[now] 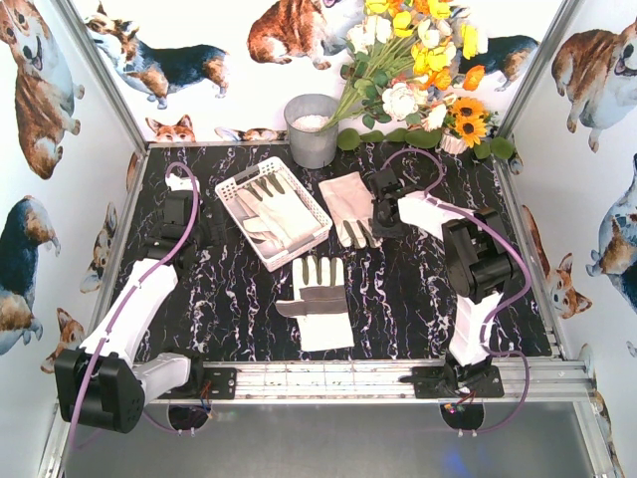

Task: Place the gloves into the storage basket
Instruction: Pick up the glove from the center of the board.

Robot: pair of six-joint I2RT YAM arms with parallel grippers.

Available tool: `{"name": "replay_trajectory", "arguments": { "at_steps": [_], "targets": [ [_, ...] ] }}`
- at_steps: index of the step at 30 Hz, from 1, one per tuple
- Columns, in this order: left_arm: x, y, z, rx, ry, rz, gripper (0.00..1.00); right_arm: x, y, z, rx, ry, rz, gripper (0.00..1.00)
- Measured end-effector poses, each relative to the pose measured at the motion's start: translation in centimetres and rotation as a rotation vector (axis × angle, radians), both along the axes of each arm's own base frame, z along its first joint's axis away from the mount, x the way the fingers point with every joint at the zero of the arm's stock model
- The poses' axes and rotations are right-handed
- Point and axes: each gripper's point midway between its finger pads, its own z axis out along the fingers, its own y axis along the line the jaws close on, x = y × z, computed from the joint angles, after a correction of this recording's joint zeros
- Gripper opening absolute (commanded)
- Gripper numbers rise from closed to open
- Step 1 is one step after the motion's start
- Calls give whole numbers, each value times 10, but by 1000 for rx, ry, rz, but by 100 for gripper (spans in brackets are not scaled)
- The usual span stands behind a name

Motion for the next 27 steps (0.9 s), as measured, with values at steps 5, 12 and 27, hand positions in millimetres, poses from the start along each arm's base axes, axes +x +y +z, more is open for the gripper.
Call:
{"name": "replay_trajectory", "arguments": {
  "at_steps": [5, 12, 27],
  "targets": [
    [1, 0, 0, 0, -3, 0, 87, 1, -4, 3, -25, -15, 0, 0],
    [1, 0, -1, 1, 0, -1, 87, -20, -23, 33, -81, -47, 29, 0],
    [-6, -47, 6, -200, 27, -174, 92, -75, 25, 215, 138, -498, 555, 0]
  ]
}}
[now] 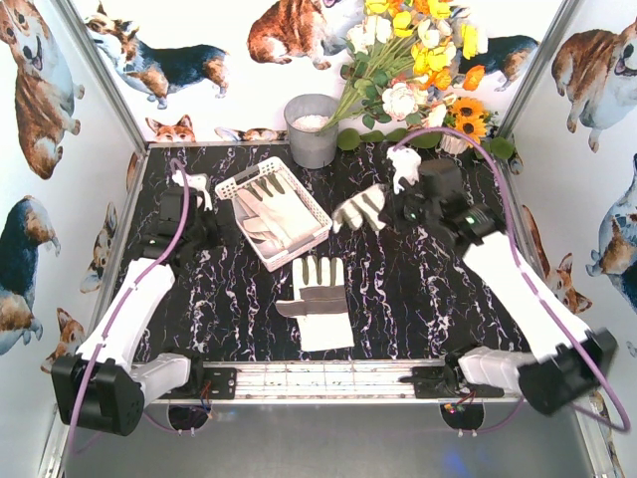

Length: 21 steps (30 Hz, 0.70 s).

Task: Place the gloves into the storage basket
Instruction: Pick up the glove from the center of the board, then pair the glove with the glove.

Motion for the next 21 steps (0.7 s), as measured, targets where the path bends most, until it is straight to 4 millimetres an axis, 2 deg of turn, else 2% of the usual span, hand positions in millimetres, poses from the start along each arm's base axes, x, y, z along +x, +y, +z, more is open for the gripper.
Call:
{"name": "replay_trajectory", "arguments": {
  "at_steps": [2, 8, 13, 21],
  "targets": [
    [-1, -14, 15, -55, -19, -58, 93, -17, 15, 19, 56, -73, 133, 0],
    [-3, -59, 82, -216, -130, -285, 93, -73, 44, 67, 189, -224, 457, 0],
    [-23, -101, 112, -346, -164, -504, 93, -100, 62, 79, 268, -202, 644, 0],
    [-75, -191, 143, -538, -150, -926, 93, -136, 78, 89, 371, -76, 874, 0]
  ]
}}
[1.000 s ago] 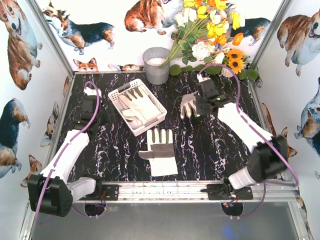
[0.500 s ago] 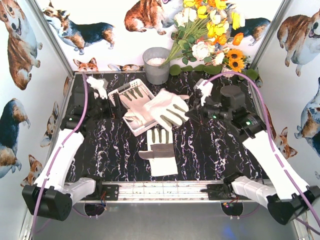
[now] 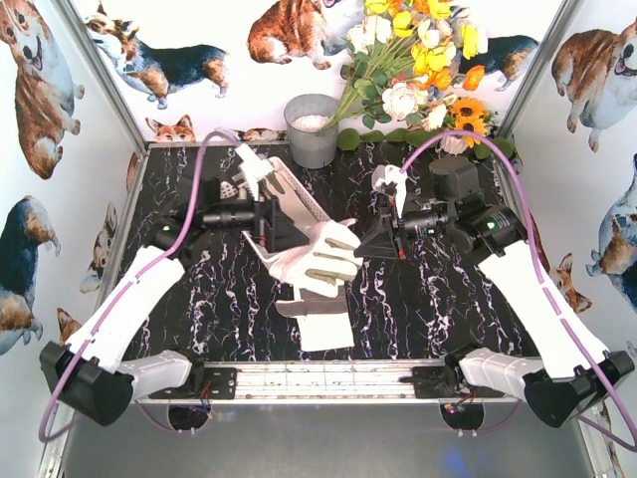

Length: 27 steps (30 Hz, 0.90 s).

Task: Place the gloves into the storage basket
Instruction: Pair the glove with the glove.

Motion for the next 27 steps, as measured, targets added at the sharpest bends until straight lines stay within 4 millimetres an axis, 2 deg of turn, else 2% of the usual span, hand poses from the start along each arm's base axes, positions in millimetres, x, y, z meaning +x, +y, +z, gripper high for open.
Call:
{"name": "replay_trajectory", "arguments": {
  "at_steps": [4, 12, 16, 27],
  "targets": [
    [-15, -24, 9, -62, 16, -126, 94, -9, 3, 2, -9, 35, 72, 0],
    [-30, -40, 34, -157, -2, -235, 94, -16, 9, -23, -85, 125, 127, 0],
    [-39, -48, 34, -165, 9, -287, 90, -18, 12, -29, -105, 142, 137, 0],
    [-43, -59, 11, -129, 82, -332, 35, -14, 14, -29, -113, 132, 132, 0]
  ]
}}
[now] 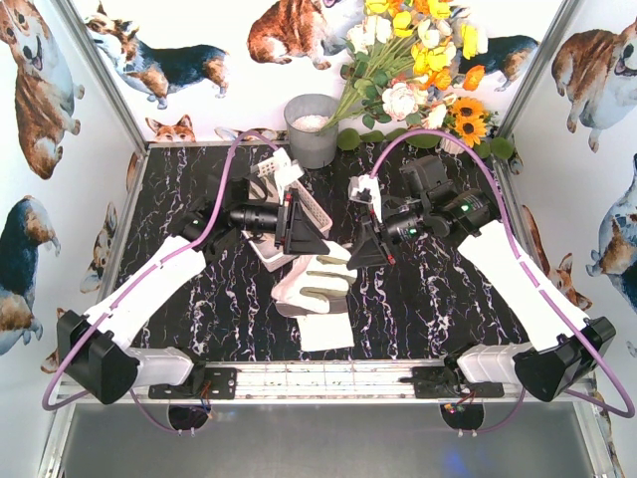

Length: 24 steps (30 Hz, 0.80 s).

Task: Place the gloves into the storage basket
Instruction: Pair the glove with the glove.

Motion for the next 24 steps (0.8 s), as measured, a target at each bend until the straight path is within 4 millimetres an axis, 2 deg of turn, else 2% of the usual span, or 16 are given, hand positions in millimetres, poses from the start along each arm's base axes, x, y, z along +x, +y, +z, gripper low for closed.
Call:
{"name": "replay_trajectory", "arguments": {
  "at_steps": [3, 6, 7, 8, 11, 13, 16, 18, 21, 24],
  "targets": [
    [-1, 0, -5, 12, 6, -6, 17, 6, 0, -2, -17, -16, -25, 0],
    [-1, 1, -9, 27, 11, -2, 3, 21, -1, -6, -49, -56, -91, 0],
    [0, 0, -11, 31, 10, 2, 0, 29, -1, -8, -61, -73, -125, 11],
    [2, 0, -12, 36, 9, 12, 0, 36, -2, -9, -74, -89, -158, 25],
    [12, -1, -19, 48, 17, 64, 0, 55, -6, -12, -101, -120, -281, 55],
    [20, -2, -26, 60, 34, 117, 0, 67, -10, -10, -102, -142, -363, 68],
    [37, -2, -38, 76, 68, 229, 0, 82, -16, -1, -69, -162, -480, 78],
    [52, -1, -42, 80, 88, 320, 0, 93, -20, 9, -29, -156, -562, 90],
    [77, 2, -42, 60, 122, 474, 0, 114, -32, 22, 38, -118, -720, 93],
    [100, 7, -45, 14, 185, 630, 0, 131, -49, 22, 76, -81, -869, 94]
  ]
}}
